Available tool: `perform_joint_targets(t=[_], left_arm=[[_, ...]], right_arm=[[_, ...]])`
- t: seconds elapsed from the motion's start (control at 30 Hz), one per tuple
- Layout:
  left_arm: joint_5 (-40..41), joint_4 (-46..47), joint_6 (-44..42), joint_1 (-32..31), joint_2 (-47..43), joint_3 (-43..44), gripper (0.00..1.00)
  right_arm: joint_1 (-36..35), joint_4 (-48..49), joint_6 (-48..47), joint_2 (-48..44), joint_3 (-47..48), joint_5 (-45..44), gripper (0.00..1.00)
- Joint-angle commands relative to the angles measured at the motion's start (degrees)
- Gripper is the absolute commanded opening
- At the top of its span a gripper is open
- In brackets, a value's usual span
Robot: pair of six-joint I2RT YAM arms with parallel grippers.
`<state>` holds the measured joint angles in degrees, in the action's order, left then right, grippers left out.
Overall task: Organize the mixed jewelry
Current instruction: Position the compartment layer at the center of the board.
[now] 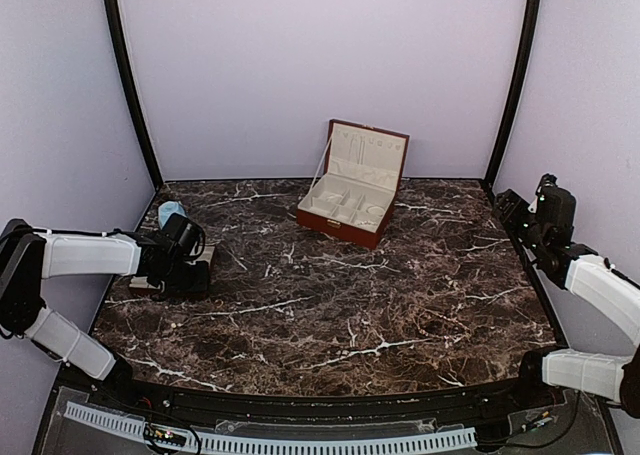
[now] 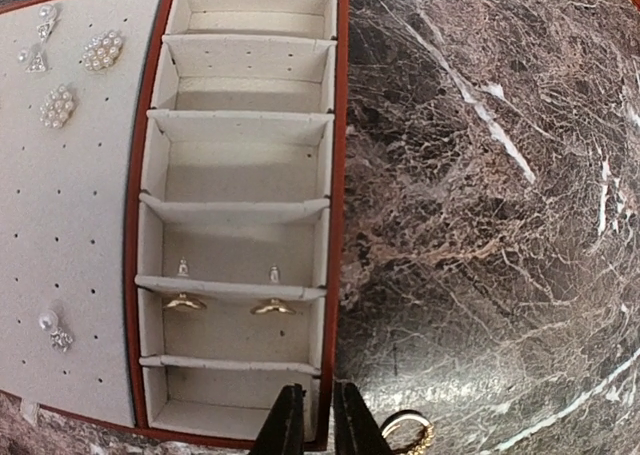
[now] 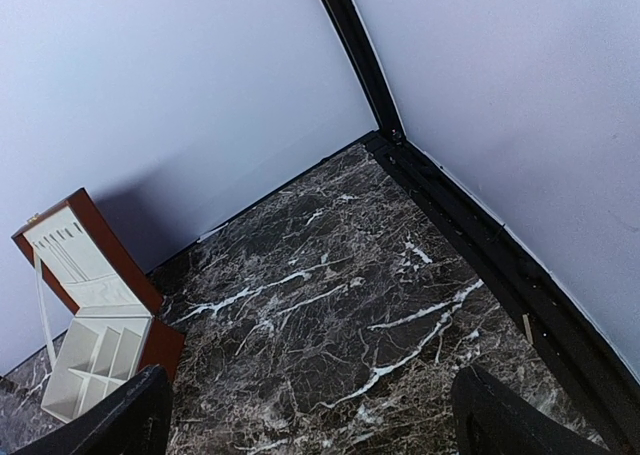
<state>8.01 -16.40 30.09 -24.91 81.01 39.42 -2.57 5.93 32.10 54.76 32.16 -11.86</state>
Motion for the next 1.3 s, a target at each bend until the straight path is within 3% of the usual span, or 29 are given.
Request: perform_joint_targets(t=[0.0, 0.4, 0.8, 1.27], left_arm=[[0.55, -0.6, 0.23, -0.65, 0.4, -0.48, 0.15], [2.64, -1.44, -0.16, -2.42, 3.04, 0.63, 0.15], [5.13, -2.32, 0.52, -6.33, 6.55, 3.55, 0.03], [5.09, -0.42, 2.61, -12.48, 11.79, 8.62, 0.0]], right_arm=[[0.2, 0.47, 0.45, -0.64, 0.28, -0.95, 0.98], [0.2, 0.54, 0.42, -0.51, 0.02, -1.39, 0.98], [0.22, 1.1, 0.52, 0.18, -0.12, -1.5, 0.98], [0.2, 1.01, 0.35, -0.18, -0.5, -1.77, 0.98]])
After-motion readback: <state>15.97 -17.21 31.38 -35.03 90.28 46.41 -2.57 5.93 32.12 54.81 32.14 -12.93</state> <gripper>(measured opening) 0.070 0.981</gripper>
